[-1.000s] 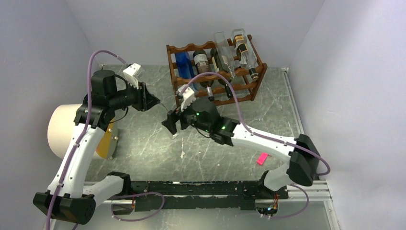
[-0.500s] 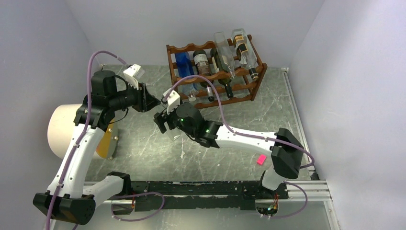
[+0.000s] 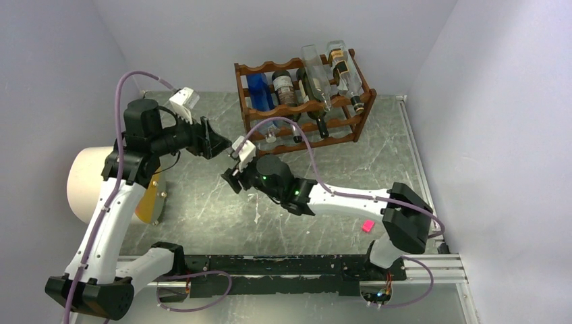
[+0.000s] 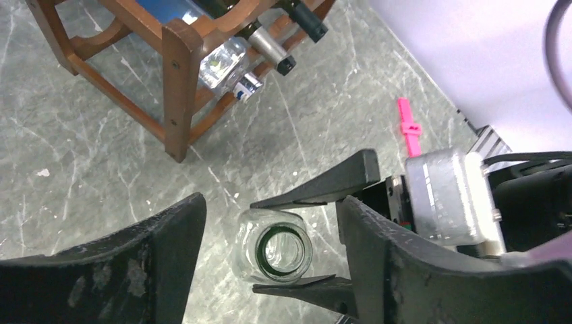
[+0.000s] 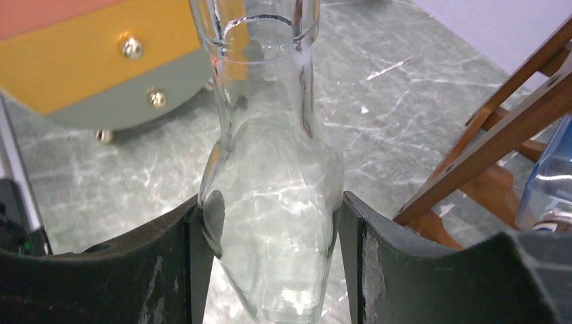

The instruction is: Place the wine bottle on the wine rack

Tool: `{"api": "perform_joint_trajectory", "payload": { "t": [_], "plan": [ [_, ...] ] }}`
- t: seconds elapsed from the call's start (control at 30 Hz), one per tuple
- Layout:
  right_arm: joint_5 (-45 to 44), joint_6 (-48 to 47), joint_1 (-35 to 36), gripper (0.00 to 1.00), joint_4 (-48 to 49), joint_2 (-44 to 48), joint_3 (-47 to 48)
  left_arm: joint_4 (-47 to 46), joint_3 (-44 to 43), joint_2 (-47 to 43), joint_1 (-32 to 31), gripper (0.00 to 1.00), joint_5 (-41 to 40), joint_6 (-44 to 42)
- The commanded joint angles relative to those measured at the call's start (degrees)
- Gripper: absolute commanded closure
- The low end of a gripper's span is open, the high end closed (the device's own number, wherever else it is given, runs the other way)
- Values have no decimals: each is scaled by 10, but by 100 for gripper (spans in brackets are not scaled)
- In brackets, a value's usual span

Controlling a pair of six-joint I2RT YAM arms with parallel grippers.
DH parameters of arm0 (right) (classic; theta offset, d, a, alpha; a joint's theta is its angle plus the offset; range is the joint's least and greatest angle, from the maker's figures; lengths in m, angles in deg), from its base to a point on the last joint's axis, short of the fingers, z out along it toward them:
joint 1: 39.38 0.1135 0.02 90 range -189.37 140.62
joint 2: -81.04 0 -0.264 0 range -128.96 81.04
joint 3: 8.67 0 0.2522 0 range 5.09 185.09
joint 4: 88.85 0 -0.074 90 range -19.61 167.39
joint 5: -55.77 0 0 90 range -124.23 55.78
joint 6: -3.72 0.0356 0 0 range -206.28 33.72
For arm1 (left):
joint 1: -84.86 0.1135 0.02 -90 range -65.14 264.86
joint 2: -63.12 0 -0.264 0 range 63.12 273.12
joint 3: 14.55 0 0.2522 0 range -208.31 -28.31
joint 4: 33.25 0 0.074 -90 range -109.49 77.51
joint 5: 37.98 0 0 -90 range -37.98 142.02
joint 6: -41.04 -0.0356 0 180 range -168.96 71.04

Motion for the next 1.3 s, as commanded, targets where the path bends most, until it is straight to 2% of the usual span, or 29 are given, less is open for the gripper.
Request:
{"api": "perform_joint_trajectory", "payload": {
  "t": [0.0,0.2,0.43,0.6,0.67,0.9,1.1,1.27],
  "plan": [
    [54,-23,-1,96,103,66,-40,-65,-13,-30,-3,19,0,37],
    [76,2,-12,97,156,130,-100,-122,11,-63,-3,14,29,40],
    [115,79,-57,97,204,239,-151,-169,51,-101,-3,15,130,6],
    [128,155,-82,100,198,307,-150,-219,90,-111,-3,15,225,-19],
    [138,170,-83,100,202,324,-147,-255,110,-106,-4,12,254,-9],
    [175,204,-85,100,208,335,-119,-344,134,-54,-18,12,404,36],
    [201,231,-85,100,178,313,-71,-336,141,-48,-58,11,439,11],
    [219,233,-86,100,195,297,-63,-395,161,-45,-78,11,435,58]
  ]
}}
